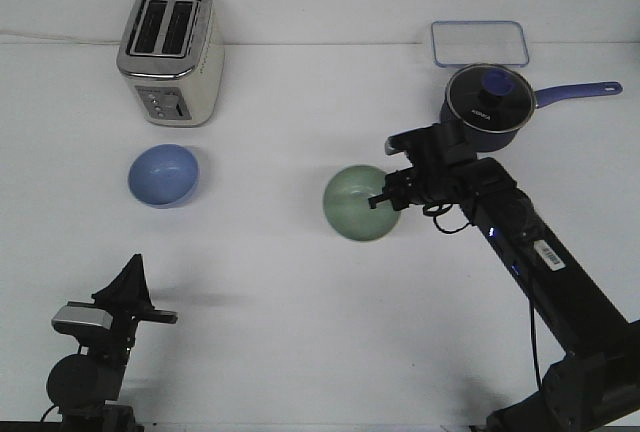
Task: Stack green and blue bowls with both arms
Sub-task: 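Carry the green bowl with the right gripper toward the table center and lower it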
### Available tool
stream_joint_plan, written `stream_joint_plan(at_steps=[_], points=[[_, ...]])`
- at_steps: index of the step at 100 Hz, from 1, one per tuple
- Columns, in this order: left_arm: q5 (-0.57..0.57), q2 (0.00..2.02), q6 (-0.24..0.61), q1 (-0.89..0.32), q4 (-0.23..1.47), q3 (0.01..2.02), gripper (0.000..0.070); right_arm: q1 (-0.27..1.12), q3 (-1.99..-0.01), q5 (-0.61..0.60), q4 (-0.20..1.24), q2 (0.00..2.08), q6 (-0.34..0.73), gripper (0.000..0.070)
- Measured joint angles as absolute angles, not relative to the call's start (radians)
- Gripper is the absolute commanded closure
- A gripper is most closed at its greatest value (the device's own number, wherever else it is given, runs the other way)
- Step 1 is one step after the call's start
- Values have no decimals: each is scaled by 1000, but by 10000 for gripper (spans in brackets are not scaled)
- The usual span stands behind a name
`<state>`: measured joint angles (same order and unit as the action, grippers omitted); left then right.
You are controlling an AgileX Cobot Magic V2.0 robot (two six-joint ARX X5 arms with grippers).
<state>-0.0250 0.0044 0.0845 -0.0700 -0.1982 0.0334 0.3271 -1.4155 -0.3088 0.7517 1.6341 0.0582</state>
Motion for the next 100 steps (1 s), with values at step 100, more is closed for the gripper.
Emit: stream_joint_plan(at_steps=[100], points=[[-25,4,84,-70,-198,33,690,516,-1414,-297,695,1855,106,700]])
